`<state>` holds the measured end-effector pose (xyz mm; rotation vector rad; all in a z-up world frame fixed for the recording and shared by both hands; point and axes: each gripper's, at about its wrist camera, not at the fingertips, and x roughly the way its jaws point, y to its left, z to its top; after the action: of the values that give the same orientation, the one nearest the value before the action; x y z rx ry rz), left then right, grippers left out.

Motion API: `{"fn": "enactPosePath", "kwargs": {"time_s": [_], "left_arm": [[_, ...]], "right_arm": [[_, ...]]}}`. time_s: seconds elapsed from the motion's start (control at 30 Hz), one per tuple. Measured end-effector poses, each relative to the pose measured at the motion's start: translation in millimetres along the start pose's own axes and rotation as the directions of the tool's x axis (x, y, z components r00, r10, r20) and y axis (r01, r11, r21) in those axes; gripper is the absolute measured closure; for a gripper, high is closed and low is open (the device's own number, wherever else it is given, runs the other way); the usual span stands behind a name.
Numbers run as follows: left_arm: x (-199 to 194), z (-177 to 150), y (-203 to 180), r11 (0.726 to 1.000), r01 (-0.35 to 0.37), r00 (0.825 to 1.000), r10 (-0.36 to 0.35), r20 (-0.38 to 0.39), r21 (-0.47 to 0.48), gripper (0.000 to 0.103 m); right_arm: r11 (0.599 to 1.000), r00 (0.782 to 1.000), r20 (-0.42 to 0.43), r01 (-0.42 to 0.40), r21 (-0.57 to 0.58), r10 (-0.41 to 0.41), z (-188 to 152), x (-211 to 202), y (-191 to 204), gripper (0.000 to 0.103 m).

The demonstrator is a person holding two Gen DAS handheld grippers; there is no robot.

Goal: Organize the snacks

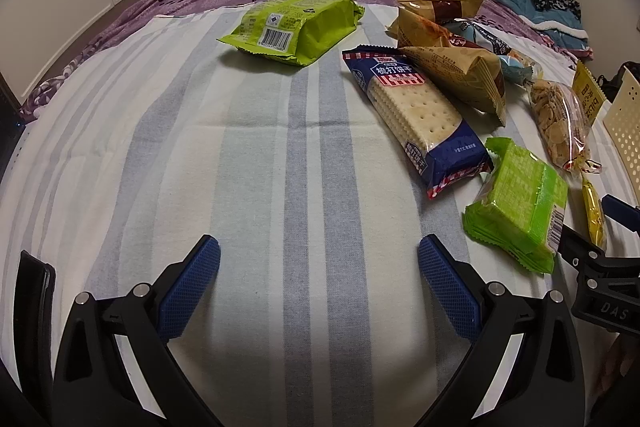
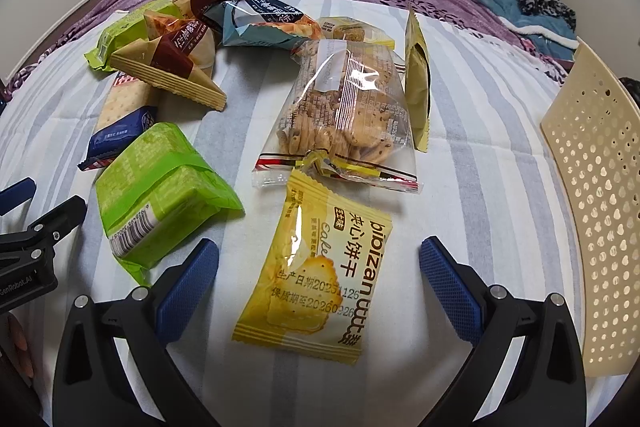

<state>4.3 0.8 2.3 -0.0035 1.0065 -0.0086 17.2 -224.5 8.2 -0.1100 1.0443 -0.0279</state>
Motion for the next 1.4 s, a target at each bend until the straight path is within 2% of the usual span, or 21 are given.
{"fn": "enactPosePath", "kwargs": {"time_s": [0.27, 0.43, 0.63, 0.8, 0.87, 0.97, 1.07, 1.17, 1.27, 1.4], "left_arm": [[-1, -1, -1, 1.000, 0.001, 1.000, -0.001, 0.001, 0.003, 0.002], [-4, 0, 0, 1.000, 0.013, 1.000, -0.013, -0.002, 0.017, 0.002], [-13, 2, 6, 0.999, 0.014, 1.000, -0.014, -0.021, 0.040, 0.002], [-38, 13, 16, 0.998, -0.012, 0.999, 0.010, 0.043, 0.056, 0.002], [-50, 21, 20, 0.998, -0.016, 0.997, 0.012, 0.070, 0.059, 0.002], [-65, 30, 24, 0.998, -0.018, 0.995, 0.013, 0.097, 0.054, 0.002], [-72, 35, 25, 0.999, -0.001, 0.995, -0.003, 0.096, 0.047, 0.002], [-71, 34, 17, 0.998, 0.026, 0.996, -0.031, 0.078, 0.055, 0.002], [-66, 32, 0, 0.995, 0.053, 0.997, -0.058, 0.054, 0.087, 0.002], [-63, 28, -26, 0.987, 0.079, 0.996, -0.085, 0.040, 0.137, 0.002]], "right_arm": [[1.000, 1.000, -0.007, 0.015, 0.027, -0.015, -7, -6, 4, 0.005], [1.000, 1.000, -0.004, -0.009, 0.026, 0.009, -15, -15, 6, 0.005], [0.994, 0.993, 0.067, -0.103, 0.040, 0.100, -25, -46, 3, 0.005], [0.971, 0.964, 0.120, -0.240, 0.002, 0.238, -11, -70, 10, 0.005], [0.965, 0.956, 0.127, -0.259, -0.047, 0.263, -5, -74, 23, 0.005], [0.966, 0.957, 0.139, -0.244, -0.084, 0.254, 4, -76, 33, 0.005], [0.976, 0.966, 0.146, -0.215, 0.011, 0.211, 0, -76, 12, 0.005], [0.982, 0.982, 0.129, -0.150, 0.112, 0.135, -7, -69, -19, 0.005], [0.980, 0.989, 0.103, -0.126, 0.157, 0.110, -12, -61, -35, 0.005], [0.981, 0.989, 0.096, -0.129, 0.144, 0.115, -8, -52, -32, 0.005]]}}
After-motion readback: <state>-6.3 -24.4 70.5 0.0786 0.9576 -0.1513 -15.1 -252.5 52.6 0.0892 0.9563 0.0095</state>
